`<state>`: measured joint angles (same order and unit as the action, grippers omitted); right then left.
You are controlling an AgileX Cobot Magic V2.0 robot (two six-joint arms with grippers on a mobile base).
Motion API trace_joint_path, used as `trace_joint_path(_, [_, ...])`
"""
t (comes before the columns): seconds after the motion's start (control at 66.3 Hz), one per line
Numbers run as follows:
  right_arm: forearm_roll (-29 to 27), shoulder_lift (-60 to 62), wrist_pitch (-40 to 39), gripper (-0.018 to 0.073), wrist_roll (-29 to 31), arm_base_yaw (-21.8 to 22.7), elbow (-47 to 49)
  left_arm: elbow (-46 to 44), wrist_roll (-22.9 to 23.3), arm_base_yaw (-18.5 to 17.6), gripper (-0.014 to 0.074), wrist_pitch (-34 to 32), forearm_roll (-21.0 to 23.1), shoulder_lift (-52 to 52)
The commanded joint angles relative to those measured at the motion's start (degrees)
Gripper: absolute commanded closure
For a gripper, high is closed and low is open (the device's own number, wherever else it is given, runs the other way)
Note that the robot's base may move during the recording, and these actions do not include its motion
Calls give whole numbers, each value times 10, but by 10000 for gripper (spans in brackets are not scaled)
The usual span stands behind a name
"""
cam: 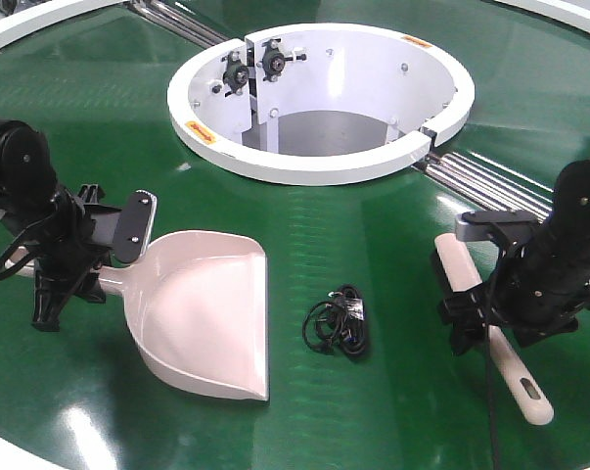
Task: Clean and inspect green conveyor with broom and dustpan
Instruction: 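Lower the right gripper and grasp the pink brush handle, then sweep the black cable into the dustpan with the held brush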
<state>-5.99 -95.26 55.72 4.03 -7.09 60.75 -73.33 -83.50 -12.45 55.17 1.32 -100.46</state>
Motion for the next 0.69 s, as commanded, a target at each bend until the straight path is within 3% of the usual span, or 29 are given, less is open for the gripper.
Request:
trace_joint_path(0.0, [-2,2,-5,14,2,-1,21,-13,-9,-5,603,11,8,21])
trace_joint_path(0.497, [4,-60,49,141,-22,-1,67,-13,-9,-5,603,11,8,21])
trace_joint_path(0.678, [31,-66,49,249,-36,-1,67,-13,-9,-5,603,11,8,21])
